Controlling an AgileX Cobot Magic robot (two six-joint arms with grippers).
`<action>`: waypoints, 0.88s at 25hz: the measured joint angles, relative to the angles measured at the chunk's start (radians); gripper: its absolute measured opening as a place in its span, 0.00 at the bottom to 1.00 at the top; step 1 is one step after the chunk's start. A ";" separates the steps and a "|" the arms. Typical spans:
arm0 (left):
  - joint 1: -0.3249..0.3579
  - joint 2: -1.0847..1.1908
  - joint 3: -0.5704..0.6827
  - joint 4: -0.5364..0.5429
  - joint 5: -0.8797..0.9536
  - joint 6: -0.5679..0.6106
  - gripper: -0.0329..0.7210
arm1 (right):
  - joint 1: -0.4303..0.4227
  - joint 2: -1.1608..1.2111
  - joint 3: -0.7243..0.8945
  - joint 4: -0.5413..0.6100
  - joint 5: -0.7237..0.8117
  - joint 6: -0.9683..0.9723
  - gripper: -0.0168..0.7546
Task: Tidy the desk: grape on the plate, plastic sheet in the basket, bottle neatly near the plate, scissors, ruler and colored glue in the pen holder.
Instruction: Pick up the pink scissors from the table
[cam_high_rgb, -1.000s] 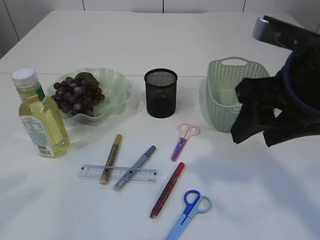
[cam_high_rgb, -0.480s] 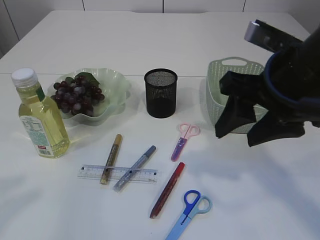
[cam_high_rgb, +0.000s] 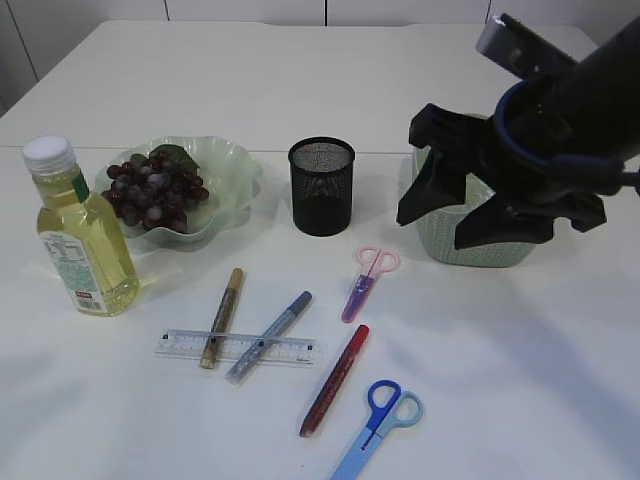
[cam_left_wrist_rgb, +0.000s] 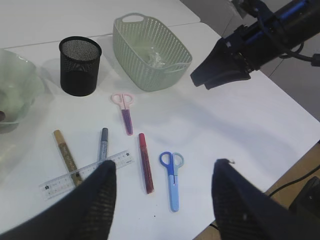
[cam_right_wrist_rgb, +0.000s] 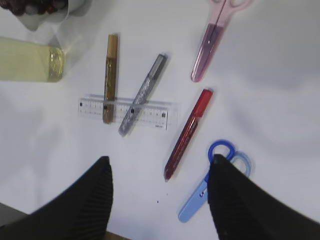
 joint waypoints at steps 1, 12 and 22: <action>0.000 0.000 0.000 0.000 0.000 0.000 0.63 | 0.000 0.008 -0.003 -0.015 -0.015 0.018 0.63; 0.000 0.000 0.000 0.000 0.000 0.000 0.63 | 0.044 0.190 -0.233 -0.304 0.121 0.272 0.63; 0.000 0.000 0.000 0.000 0.024 0.000 0.63 | 0.046 0.436 -0.462 -0.285 0.325 0.368 0.63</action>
